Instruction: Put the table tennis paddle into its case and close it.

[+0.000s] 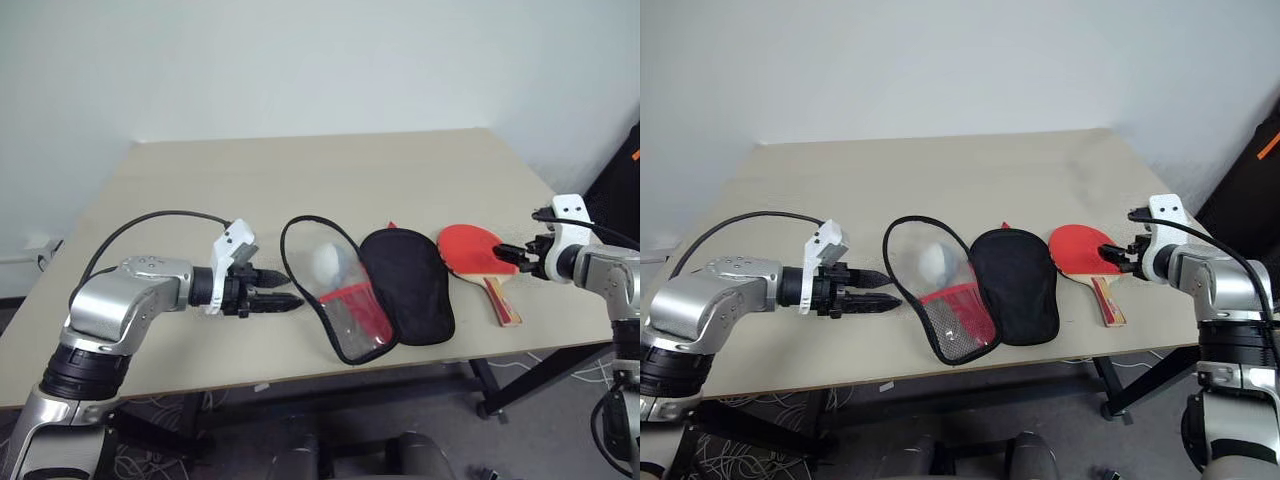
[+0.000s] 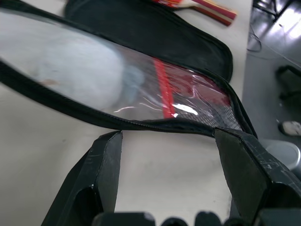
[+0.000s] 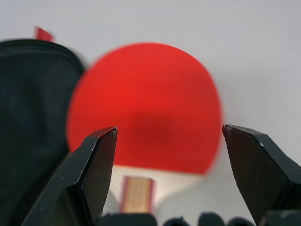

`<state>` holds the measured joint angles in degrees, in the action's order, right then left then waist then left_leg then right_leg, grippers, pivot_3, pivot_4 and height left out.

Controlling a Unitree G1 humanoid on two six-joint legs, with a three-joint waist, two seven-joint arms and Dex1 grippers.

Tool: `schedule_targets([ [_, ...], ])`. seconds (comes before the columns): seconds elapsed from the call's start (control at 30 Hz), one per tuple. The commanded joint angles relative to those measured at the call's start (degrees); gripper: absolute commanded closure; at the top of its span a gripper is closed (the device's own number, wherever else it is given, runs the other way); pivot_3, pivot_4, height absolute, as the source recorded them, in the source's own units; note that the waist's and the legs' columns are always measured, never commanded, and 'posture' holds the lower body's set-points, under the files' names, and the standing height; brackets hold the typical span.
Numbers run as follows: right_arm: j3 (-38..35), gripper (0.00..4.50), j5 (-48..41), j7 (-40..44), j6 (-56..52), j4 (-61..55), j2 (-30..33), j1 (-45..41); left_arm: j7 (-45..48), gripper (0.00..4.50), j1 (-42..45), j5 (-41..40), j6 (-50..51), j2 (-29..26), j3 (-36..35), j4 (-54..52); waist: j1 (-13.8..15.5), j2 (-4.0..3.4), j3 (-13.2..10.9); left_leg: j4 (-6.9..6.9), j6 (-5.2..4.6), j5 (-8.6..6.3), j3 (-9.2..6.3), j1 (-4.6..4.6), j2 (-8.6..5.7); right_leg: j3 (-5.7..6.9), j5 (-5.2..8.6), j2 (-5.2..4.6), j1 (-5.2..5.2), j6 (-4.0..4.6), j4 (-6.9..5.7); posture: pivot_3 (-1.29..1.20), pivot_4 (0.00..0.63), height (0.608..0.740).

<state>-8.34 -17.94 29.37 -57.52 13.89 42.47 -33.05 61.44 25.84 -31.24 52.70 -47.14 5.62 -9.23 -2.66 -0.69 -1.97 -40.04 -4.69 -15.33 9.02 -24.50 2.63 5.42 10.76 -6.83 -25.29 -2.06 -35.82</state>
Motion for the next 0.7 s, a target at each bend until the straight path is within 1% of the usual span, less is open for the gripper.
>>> schedule_targets([
  [0.03,-1.78,0.64,-0.75,0.94,-3.08,-2.24,2.04,0.58,1.08,1.29,2.56,0.97,-2.42,0.87,1.48,-0.02,0.01,0.0,0.0,0.0,0.0,0.0,-0.01,0.0,0.0,0.0,0.0,0.0,0.0,0.0,0.0,0.0,0.0,0.724],
  [0.2,-3.17,0.64,-3.16,1.88,-9.95,-6.19,2.7,3.17,2.72,1.29,3.85,1.36,-3.47,2.23,3.32,1.02,0.0,0.0,0.0,-0.03,-0.03,0.02,-0.02,-0.01,0.0,-0.01,0.0,0.0,0.01,0.0,0.0,0.0,0.0,0.724],
  [0.33,-4.31,0.64,-4.38,1.0,-12.86,-10.0,1.26,5.36,4.02,1.29,6.12,3.17,-5.61,3.58,5.62,4.25,0.06,0.0,0.0,-0.05,-0.04,0.02,-0.07,0.0,-0.01,0.01,0.0,0.0,0.04,-0.01,0.0,0.0,0.0,0.724],
  [0.53,-3.9,0.64,-4.59,0.01,-13.08,-11.21,-0.56,6.92,6.25,1.29,8.82,3.84,-6.55,4.96,6.94,6.0,0.04,0.0,0.0,-0.06,-0.06,0.03,-0.11,-0.01,0.0,0.0,0.0,0.0,0.03,0.0,0.0,0.0,0.0,0.724],
  [0.7,-1.83,0.64,-4.22,-0.34,-12.45,-10.01,-2.44,6.71,7.06,1.29,8.54,3.78,-6.11,3.01,5.34,6.02,0.02,0.0,0.0,-0.06,-0.16,0.08,-0.16,-0.01,0.0,0.0,-0.01,0.01,0.03,0.0,0.0,0.0,0.0,0.724],
])
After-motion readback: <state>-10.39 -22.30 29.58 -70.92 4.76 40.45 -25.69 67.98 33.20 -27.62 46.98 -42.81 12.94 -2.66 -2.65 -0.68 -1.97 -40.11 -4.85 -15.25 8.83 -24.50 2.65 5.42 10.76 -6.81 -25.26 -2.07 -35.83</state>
